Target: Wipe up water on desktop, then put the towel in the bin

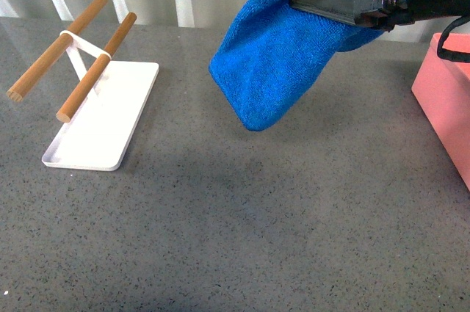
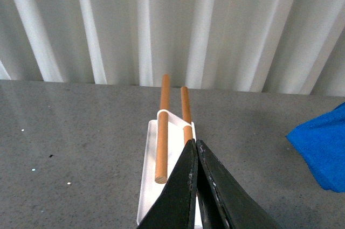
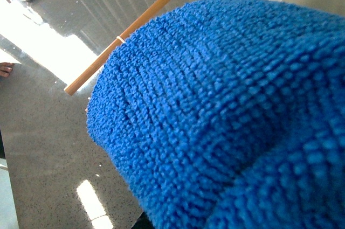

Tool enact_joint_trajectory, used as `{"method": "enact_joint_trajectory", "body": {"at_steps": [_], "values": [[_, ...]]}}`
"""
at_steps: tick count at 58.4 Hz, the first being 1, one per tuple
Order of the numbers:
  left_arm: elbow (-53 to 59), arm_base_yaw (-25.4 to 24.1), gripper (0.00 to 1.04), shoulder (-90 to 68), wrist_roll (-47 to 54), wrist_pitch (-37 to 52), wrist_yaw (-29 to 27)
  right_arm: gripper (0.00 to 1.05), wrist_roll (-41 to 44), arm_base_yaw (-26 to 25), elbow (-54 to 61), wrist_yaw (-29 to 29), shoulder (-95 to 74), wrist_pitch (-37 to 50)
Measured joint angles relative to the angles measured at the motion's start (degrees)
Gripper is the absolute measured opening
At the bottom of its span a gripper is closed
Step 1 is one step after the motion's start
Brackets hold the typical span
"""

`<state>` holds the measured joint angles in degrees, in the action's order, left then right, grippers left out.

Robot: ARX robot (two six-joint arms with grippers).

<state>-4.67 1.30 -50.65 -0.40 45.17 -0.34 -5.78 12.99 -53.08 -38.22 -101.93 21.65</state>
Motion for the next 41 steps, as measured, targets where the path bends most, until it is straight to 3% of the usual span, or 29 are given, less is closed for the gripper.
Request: {"method": "enact_joint_trajectory", "body": {"at_steps": [6, 41], "values": [[2.43, -1.11, 0.04, 1.29, -0.02, 1.68, 0.02, 0.05, 0.0, 0.0, 0.02, 0.11, 0.07, -0.2], [3.39, -1.18, 0.04, 22.73, 0.0, -17.4, 0.26, 0.05, 0.24, -0.11, 0.0, 0.68, 0.39, -0.59]]}}
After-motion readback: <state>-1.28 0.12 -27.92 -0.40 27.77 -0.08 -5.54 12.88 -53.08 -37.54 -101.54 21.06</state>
